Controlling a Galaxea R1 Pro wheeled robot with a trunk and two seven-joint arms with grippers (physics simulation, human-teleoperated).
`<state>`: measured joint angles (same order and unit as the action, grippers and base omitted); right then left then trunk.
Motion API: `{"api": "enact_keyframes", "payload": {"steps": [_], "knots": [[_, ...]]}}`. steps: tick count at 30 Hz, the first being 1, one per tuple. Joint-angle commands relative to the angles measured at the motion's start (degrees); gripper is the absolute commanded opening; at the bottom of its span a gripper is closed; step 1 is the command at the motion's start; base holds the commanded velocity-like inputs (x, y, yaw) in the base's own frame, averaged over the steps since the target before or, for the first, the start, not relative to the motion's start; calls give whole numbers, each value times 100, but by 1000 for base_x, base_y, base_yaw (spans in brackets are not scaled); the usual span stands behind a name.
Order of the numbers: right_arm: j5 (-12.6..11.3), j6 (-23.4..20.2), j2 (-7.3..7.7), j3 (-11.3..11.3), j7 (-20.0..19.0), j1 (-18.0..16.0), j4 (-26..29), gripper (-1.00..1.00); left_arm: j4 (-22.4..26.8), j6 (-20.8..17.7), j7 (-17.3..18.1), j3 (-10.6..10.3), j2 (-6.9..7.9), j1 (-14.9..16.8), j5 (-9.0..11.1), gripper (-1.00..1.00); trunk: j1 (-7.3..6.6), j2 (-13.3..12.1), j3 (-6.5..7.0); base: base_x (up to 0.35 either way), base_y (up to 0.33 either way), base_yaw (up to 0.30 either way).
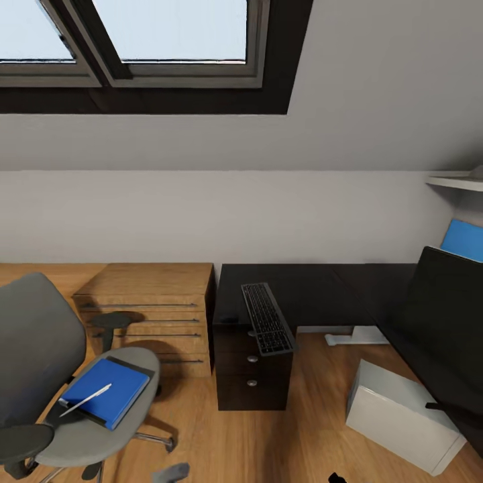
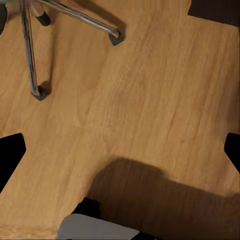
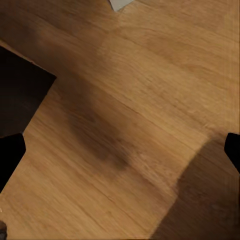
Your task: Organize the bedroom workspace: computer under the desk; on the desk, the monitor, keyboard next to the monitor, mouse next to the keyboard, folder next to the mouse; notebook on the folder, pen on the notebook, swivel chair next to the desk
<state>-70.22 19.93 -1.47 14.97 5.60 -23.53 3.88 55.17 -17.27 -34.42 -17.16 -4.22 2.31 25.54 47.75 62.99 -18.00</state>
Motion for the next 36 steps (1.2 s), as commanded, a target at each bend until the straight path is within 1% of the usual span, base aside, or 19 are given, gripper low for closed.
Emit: {"api": "enact_keyframes", "payload": {"steps": [1,4,7,8,10,12,13,15,16,27,36], "knots": [[-25,53,-10,49,22,-3,-4,100,-155,100,10,-12,7,6,53,100,-22,-37,12,0,0,0],[-29,120,-48,49,-5,-3,-31,100,-361,281,138,-8,12,6,86,100,-88,-157,66,0,0,0],[-27,197,-131,50,-21,-3,-52,100,-500,399,236,-7,18,6,104,100,-154,-277,120,0,0,0],[-14,316,-264,50,-34,-3,-84,100,-577,472,290,-7,31,6,112,100,-176,-317,138,0,0,0],[-11,354,-304,50,-38,-3,-95,100,-593,492,300,-2,38,6,114,100,-220,-398,174,0,0,0],[-10,367,-315,45,-37,-3,-101,100,-594,499,302,0,41,6,116,100,-264,-478,210,0,0,0],[-9,385,-322,44,-33,-3,-101,100,-595,679,304,13,50,6,119,100,-286,-518,228,0,0,0],[-9,410,-329,47,-33,-3,-101,100,-598,747,306,16,56,6,122,100,-330,-598,264,0,0,0],[-9,525,-335,54,-35,-3,-105,100,-607,803,309,19,60,6,125,100,-352,-638,282,-182,-115,0],[-9,601,-335,53,-36,-3,-107,100,-612,824,307,19,65,6,119,100,-593,-1079,479,-244,-163,0],[-9,608,-353,66,-39,-3,-128,100,-604,837,304,29,77,6,125,100,-791,-1440,641,-95,-51,0]]}}
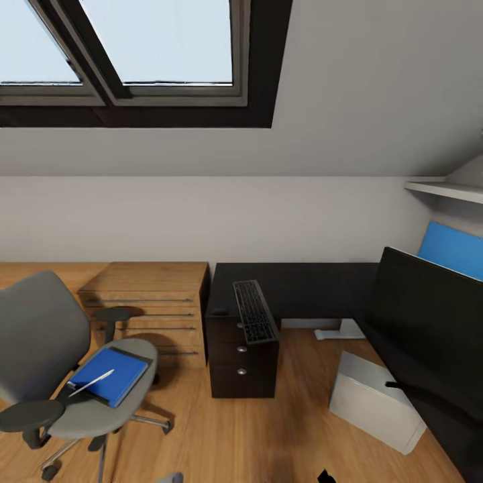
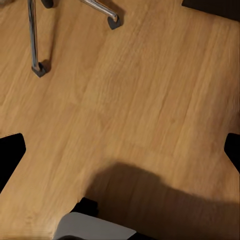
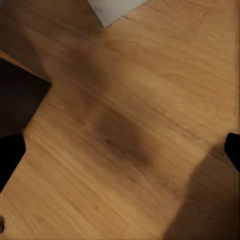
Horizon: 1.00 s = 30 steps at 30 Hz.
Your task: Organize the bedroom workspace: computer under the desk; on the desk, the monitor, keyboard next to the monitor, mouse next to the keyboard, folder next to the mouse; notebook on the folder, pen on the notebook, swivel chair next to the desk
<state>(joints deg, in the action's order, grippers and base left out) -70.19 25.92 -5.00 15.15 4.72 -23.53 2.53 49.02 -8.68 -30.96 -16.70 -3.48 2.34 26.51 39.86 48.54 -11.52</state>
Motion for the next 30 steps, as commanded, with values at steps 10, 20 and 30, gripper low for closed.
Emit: {"api": "enact_keyframes", "payload": {"steps": [10,20,30], "knots": [[-11,29,-7,49,46,-3,8,100,11,-21,-42,-15,5,4,27,100,-221,-396,172,-265,-144,0],[312,468,-2,95,-2,-3,2,100,11,30,-44,-17,-3,4,21,100,-441,-797,351,-277,-224,0],[871,531,2,98,-14,-3,-78,100,11,212,-43,-22,-3,4,20,100,-661,-1198,531,-276,-223,0]]}}
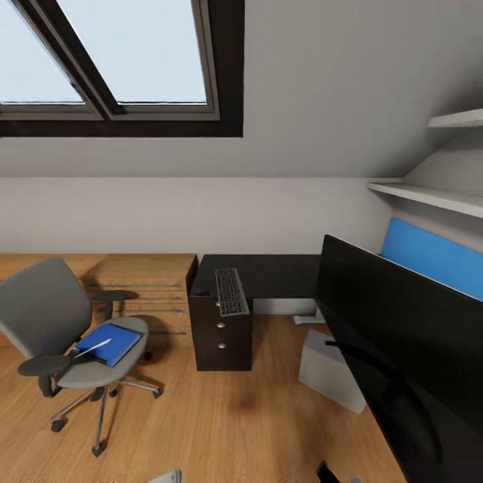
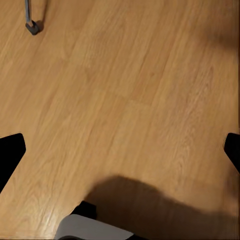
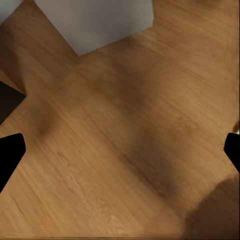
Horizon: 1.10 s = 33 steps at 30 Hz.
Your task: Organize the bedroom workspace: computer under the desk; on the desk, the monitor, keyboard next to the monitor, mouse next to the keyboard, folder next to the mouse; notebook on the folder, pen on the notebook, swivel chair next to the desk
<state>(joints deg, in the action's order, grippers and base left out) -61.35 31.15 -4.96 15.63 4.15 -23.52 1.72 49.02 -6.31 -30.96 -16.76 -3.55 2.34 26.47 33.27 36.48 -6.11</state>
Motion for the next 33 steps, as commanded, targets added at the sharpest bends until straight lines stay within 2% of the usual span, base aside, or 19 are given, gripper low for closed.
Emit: {"api": "enact_keyframes", "payload": {"steps": [1,11,33], "knots": [[1,9,-2,50,41,-3,-14,100,11,-22,-42,-15,3,4,25,100,-23,-33,8,-278,-204,0],[49,6,-4,58,40,-3,-82,100,11,-3,-42,-12,3,4,25,100,-243,-434,188,-290,-173,0],[53,5,-4,62,42,-3,-93,100,11,18,-42,-11,8,4,25,100,-726,-1316,583,-337,-65,0]]}}
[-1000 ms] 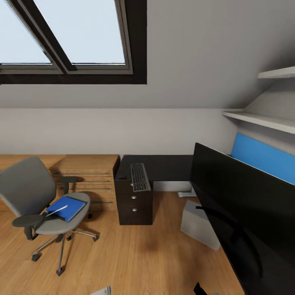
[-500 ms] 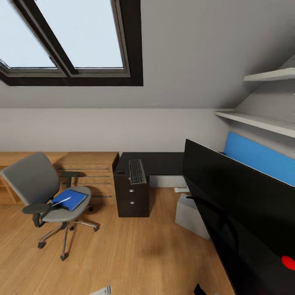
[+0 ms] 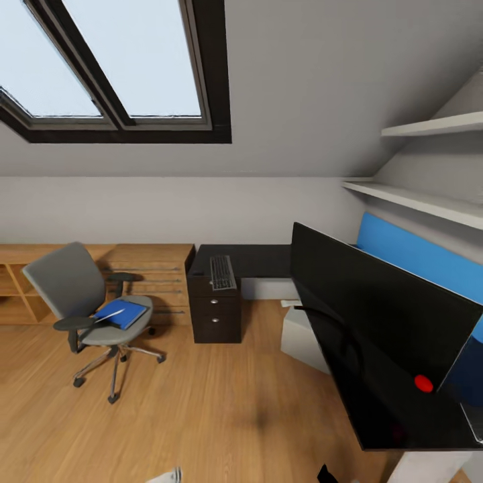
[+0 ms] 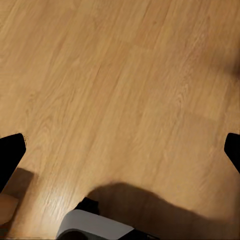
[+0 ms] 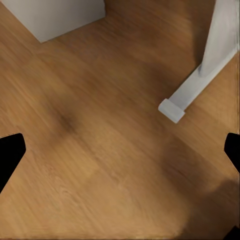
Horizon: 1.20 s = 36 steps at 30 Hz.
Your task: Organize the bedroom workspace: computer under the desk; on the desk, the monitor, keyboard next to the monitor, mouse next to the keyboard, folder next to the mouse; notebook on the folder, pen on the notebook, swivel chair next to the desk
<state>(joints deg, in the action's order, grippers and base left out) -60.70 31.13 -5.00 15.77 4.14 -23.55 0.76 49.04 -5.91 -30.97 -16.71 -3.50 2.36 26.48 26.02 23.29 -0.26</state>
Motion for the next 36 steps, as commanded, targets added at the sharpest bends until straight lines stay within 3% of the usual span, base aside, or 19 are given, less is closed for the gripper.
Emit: {"api": "enact_keyframes", "payload": {"steps": [1,16,27,32,33,36], "knots": [[-12,7,-1,49,43,0,3,100,9,-20,-41,-14,5,1,24,100,-24,-37,16,-342,-34,0],[-12,2,-1,49,43,0,3,100,9,-17,-41,-8,68,1,24,100,-24,-37,16,-342,-11,0],[-12,7,-1,42,35,0,3,100,9,-24,-62,-25,64,1,18,100,-24,-37,16,-288,-204,0],[-12,7,-1,40,36,0,3,100,9,-24,-71,-40,56,1,-97,100,-24,-37,16,-239,-278,0],[-12,5,-1,40,42,0,3,100,9,-25,-78,-43,52,1,-221,100,-24,-37,16,-220,-293,0],[-12,6,-1,40,43,0,3,100,9,-25,-77,-46,46,1,-239,100,-24,-37,16,-216,-296,0]]}}
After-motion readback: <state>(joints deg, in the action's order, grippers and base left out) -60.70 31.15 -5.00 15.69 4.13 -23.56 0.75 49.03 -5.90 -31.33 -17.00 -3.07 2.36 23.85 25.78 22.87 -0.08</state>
